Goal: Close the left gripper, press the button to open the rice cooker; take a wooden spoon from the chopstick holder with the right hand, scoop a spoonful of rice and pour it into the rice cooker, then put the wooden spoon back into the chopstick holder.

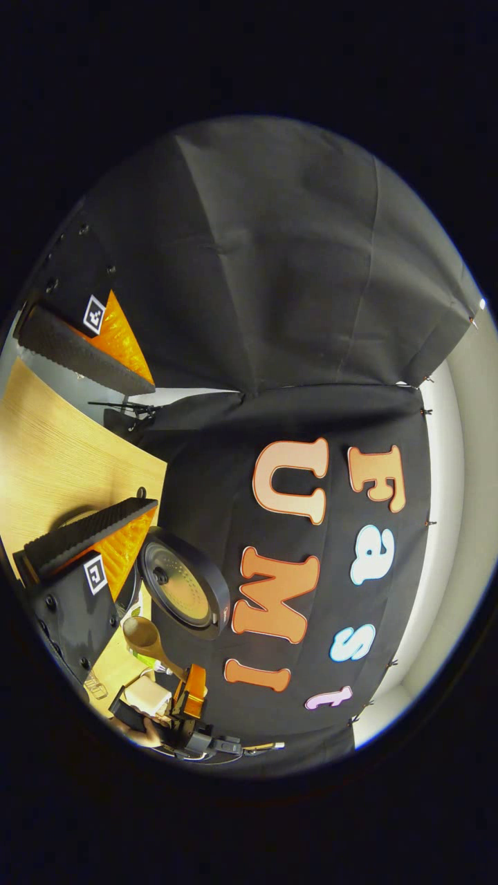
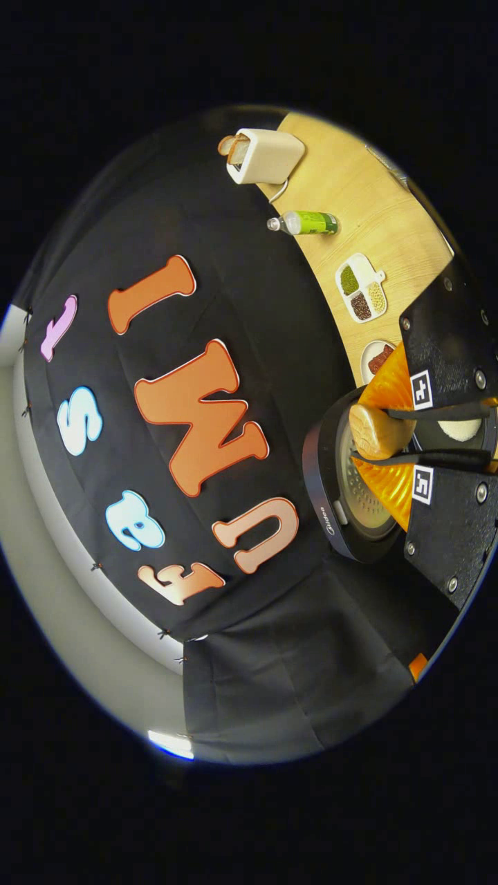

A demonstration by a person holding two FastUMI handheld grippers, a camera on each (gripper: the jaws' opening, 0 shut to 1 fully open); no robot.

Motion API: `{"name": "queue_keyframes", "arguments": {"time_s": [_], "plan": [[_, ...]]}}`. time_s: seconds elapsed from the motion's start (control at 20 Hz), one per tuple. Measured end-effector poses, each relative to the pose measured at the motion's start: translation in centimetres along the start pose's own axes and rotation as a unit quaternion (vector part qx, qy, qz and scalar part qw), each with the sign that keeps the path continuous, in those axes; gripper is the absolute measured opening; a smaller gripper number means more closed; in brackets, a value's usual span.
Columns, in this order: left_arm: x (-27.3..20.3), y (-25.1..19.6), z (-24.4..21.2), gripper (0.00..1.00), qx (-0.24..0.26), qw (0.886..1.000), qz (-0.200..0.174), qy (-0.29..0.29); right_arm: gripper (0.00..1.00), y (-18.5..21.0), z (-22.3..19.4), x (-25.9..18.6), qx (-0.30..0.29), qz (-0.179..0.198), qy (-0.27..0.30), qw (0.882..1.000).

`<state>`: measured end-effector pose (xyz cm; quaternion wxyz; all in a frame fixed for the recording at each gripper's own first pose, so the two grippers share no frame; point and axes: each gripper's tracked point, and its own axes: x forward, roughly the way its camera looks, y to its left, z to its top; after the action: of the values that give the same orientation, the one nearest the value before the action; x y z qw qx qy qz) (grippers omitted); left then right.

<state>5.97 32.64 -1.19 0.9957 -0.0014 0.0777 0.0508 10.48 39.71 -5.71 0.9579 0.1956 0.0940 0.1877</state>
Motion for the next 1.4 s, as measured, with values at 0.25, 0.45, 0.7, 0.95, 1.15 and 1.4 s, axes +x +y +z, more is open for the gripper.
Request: {"name": "queue_keyframes", "arguments": {"time_s": [0.25,0.45,0.7,0.95,1.15,1.4], "plan": [[0.0,0.3,-0.3,0.98,-0.001,1.0,0.006,0.002,0.15,1.4,-0.2,-0.1,-0.049,0.017,-0.002,0.999],[-0.1,0.7,-0.5,0.98,0.005,1.0,0.013,0.002,0.15,2.0,-1.1,0.1,-0.074,0.029,0.009,0.997],[-0.6,1.3,-0.8,0.98,0.005,1.0,0.017,0.004,0.15,2.1,-2.2,0.1,-0.112,0.036,0.019,0.993],[-0.5,1.2,-0.9,0.97,0.005,1.0,0.021,0.006,0.15,2.2,-2.4,0.1,-0.133,0.041,0.019,0.99],[-0.6,0.7,-0.7,0.98,0.009,1.0,0.02,0.003,0.15,1.8,-1.9,-0.1,-0.118,0.044,0.018,0.992],[-0.6,-0.6,-0.4,0.97,0.0,1.0,0.014,-0.002,0.15,-0.8,0.3,-1.5,-0.062,0.036,0.012,0.997]]}}
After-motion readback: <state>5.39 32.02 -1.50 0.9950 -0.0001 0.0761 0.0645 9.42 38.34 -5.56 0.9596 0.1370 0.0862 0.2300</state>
